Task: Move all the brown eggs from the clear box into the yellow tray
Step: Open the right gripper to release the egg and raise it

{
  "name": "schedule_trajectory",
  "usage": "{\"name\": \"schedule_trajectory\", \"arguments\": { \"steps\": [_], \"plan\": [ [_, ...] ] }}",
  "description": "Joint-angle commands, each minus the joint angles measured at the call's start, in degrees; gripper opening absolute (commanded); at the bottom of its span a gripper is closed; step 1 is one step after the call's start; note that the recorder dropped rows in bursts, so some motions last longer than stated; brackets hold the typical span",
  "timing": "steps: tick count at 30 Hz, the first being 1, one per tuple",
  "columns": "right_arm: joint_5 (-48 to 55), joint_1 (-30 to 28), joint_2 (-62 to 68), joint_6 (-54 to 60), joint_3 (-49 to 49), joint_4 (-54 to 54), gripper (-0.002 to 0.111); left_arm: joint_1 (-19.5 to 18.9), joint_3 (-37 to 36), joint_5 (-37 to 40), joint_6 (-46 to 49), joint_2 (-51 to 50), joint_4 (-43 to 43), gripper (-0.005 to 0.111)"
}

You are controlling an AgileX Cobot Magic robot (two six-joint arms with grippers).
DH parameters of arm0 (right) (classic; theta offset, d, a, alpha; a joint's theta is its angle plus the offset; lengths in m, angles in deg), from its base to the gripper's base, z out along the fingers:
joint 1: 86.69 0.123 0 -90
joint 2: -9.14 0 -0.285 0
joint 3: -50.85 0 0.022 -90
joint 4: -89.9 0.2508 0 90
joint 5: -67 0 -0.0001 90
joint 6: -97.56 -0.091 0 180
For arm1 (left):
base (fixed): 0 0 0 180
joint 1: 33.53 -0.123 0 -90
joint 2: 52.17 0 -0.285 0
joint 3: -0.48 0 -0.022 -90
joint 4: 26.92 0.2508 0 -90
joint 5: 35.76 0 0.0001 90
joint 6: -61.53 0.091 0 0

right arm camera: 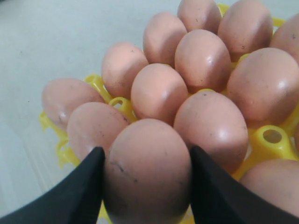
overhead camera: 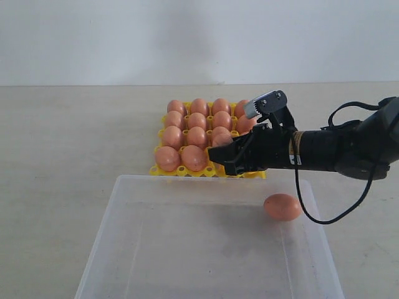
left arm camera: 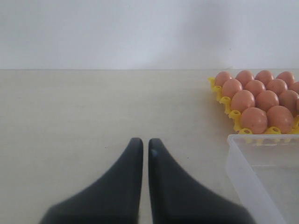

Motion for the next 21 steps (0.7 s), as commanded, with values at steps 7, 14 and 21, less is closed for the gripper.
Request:
{"name": "schedule_trajectory", "arguments": {
  "steps": [7, 14, 21],
  "plan": [
    [0.96, 0.11, 0.07, 1.62, -0.29, -1.08, 0.049, 0.49, -0.23, 0.00, 0.15, 0.12, -0.06, 0.004],
    [0.96, 0.11, 0.07, 1.62, -0.29, -1.08, 0.058, 0.49, -0.23, 0.00, 0.15, 0.12, -0.06, 0.004],
    [-1.13, 0.11, -3.61, 0.05, -0.29, -1.08, 0.058, 0.49, -0.23, 0.00, 0.15, 0.12, -0.06, 0.004]
  ]
}}
